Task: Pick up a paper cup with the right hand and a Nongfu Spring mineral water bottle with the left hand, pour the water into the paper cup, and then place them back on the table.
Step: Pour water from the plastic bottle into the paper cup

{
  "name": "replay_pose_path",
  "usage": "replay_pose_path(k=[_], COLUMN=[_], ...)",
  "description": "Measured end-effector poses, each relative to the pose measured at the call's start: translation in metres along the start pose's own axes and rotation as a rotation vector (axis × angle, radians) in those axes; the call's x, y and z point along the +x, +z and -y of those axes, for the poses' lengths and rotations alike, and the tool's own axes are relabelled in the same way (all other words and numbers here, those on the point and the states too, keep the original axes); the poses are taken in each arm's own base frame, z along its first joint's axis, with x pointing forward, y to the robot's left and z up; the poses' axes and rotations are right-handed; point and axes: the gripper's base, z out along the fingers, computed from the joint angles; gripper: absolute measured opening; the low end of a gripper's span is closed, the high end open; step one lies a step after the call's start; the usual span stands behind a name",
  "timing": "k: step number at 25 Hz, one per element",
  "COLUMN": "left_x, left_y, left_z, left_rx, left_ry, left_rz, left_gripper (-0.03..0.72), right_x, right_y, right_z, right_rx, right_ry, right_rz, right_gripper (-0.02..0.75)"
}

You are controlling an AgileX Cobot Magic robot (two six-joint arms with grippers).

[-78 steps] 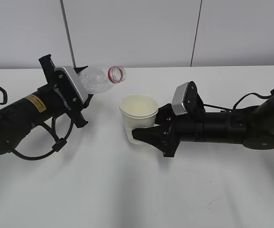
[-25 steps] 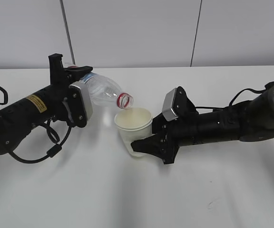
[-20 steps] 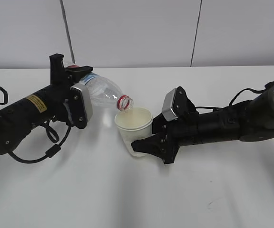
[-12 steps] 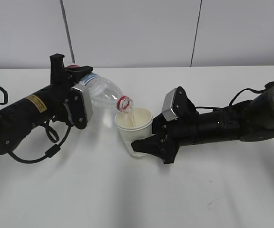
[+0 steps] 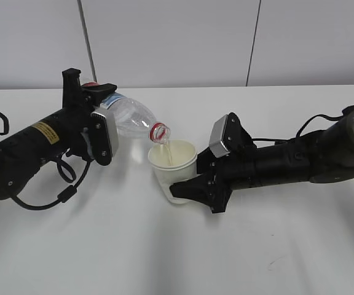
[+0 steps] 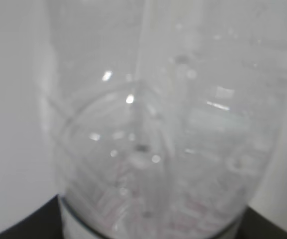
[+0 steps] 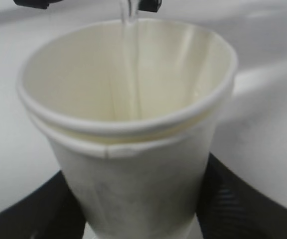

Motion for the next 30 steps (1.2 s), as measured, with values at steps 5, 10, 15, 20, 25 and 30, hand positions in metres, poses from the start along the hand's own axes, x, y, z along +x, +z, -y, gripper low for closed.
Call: replay_pose_path(k=[5,10,15,20,25,30], left_x=[0.0001,0.0003,0.0005,0.0007,0.0012,0.0024], left_y=[0.0,0.0,0.0,0.0,0.0,0.0], left_z=[0.0,-0.0001,-0.0001,-0.0001,-0.0003,-0.0006], left_rx=[0.0,-0.001,-0.001,-0.001,-0.003,-0.006], left_ry=[0.001,0.012,0.016,0.042,0.044,0.037], left_rz=[-0.002,-0.004,-0.005,-0.007,-0.013,-0.026], left_gripper=[0.358,0.358,0.358,0.358,0.358,0.358], right_x=[0.0001,0.0001,0.0001,0.0001,0.0003,0.0004], right_y=[0.0,0.0,0.0,0.0,0.0,0.0], right_z=[-0.0001,-0.0001,-0.0001,-0.0001,-0.0005,-0.0006], right_rx=[-0.001,-0.001,-0.001,-0.001,-0.006,-0.006], right_ry=[0.001,0.001,0.001,0.001,-0.001,-0.002], right_rz=[-0.001,-0.001,-0.001,-0.001,-0.004,-0.004], right_gripper=[0.442,0.442,0.442,0.442,0.442,0.442])
